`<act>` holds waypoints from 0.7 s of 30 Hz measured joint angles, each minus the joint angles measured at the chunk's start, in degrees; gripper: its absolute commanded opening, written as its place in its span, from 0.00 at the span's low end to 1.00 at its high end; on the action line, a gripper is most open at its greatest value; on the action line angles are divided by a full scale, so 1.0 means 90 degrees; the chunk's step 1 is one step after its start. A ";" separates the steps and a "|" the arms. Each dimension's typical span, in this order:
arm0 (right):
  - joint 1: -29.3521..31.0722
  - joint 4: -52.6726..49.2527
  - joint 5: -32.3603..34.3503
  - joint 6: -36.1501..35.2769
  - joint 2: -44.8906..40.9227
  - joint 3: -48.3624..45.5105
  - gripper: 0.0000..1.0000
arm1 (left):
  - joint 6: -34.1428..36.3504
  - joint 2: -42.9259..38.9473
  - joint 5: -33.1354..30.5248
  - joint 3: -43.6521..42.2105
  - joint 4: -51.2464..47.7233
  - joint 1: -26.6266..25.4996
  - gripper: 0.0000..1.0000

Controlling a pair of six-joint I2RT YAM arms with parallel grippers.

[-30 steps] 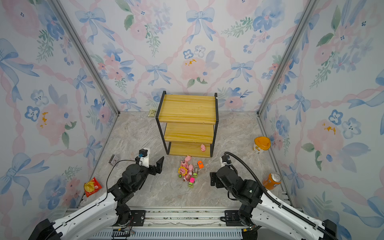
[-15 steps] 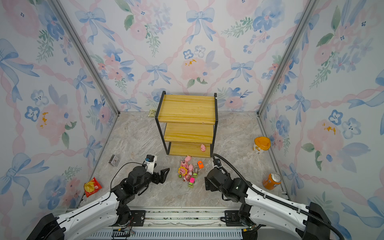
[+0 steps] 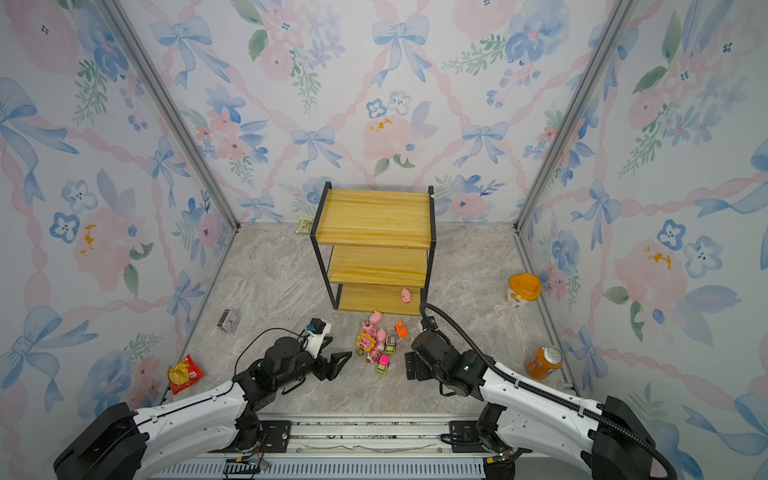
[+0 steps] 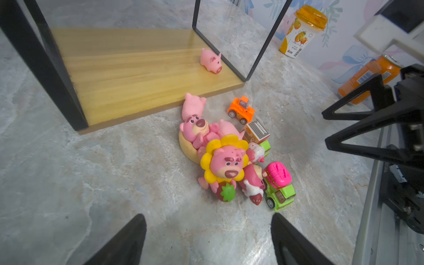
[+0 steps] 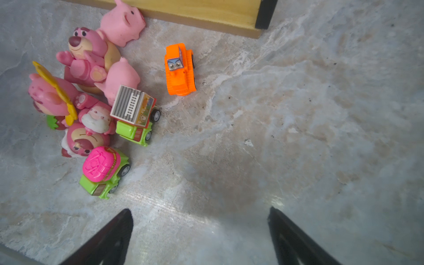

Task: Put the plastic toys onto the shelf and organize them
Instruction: 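Move the left gripper down toward the pink toy pile while the right gripper approaches, then close the left gripper on the pink sunflower-petal figure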

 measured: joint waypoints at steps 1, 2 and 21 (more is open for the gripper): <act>-0.0034 0.0017 -0.0029 -0.0007 -0.0002 -0.0005 0.95 | 0.0017 0.0194 -0.0002 0.0041 0.0012 -0.0034 0.83; -0.0056 0.0029 -0.0073 -0.0017 -0.0005 -0.0012 0.95 | 0.0027 0.0401 -0.0002 0.0097 0.0053 -0.0073 0.81; -0.0134 0.0143 -0.0172 -0.0019 -0.0146 -0.0289 0.95 | -0.0136 0.2732 0.0119 0.1430 0.0935 -0.0364 0.78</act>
